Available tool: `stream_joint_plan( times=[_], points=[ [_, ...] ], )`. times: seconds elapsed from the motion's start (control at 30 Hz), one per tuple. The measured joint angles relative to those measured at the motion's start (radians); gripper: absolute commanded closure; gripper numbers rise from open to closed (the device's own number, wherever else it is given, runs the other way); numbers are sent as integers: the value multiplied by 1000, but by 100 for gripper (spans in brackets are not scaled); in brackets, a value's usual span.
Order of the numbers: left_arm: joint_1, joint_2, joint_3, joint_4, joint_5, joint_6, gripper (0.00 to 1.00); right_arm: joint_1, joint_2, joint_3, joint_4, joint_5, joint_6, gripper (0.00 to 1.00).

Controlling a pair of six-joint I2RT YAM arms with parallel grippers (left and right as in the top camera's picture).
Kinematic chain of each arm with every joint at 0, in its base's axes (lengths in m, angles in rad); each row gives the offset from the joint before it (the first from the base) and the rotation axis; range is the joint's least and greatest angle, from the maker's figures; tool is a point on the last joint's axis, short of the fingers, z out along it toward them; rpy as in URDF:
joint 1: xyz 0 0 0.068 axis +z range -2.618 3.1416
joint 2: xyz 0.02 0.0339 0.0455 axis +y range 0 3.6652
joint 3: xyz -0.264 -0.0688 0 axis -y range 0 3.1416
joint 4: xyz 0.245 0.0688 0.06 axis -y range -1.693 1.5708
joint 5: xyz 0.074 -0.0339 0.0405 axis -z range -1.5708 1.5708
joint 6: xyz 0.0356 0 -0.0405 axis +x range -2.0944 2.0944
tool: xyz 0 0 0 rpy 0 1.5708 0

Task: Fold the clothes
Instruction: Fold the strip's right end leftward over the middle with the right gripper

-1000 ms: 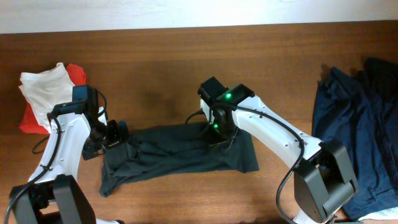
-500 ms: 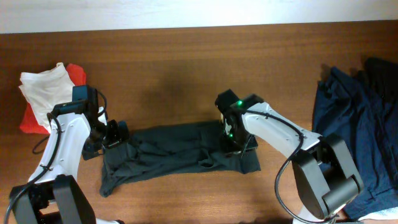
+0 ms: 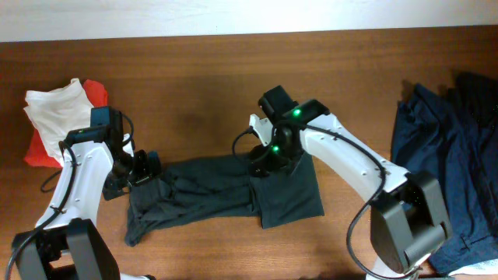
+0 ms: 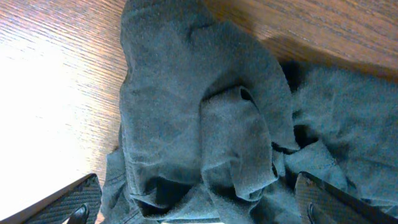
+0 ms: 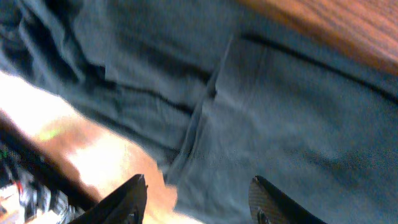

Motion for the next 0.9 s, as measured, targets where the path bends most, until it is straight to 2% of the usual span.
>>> stream_joint_plan(
  times=[0.1,0.13,0.2,0.27,0.3,0.33,0.37,0.4,0.63,0.67,0.7,0.73,0.83,0.9],
  points=[
    [0,0,0,0,0,0,1,82,89,-18,95,101,106,47],
    [0,0,0,0,0,0,1,93,102,-18,105,141,146,57],
    [0,0,0,0,0,0,1,99,128,-19,123,233,232,61],
    [0,0,0,0,0,0,1,99,132,-21,177,290,280,75],
    [0,0,0,0,0,0,1,99,133,-21,187,298,286,75],
    [0,0,0,0,0,0,1,99,133,-21,198,305,297,63],
    [0,0,0,0,0,0,1,99,133,-21,198,312,300,58],
    [0,0,0,0,0,0,1,99,133,-21,198,315,304,47],
    [0,0,0,0,0,0,1,103,134,-21,235,342,304,47],
    [0,0,0,0,0,0,1,110,142,-21,235,357,304,55],
    [0,0,0,0,0,0,1,121,160,-21,235,367,303,70],
    [0,0,0,0,0,0,1,127,180,-21,234,373,299,96],
    [0,0,0,0,0,0,1,125,185,-19,208,384,305,96],
    [0,0,0,0,0,0,1,106,182,61,77,384,298,94]
  ],
)
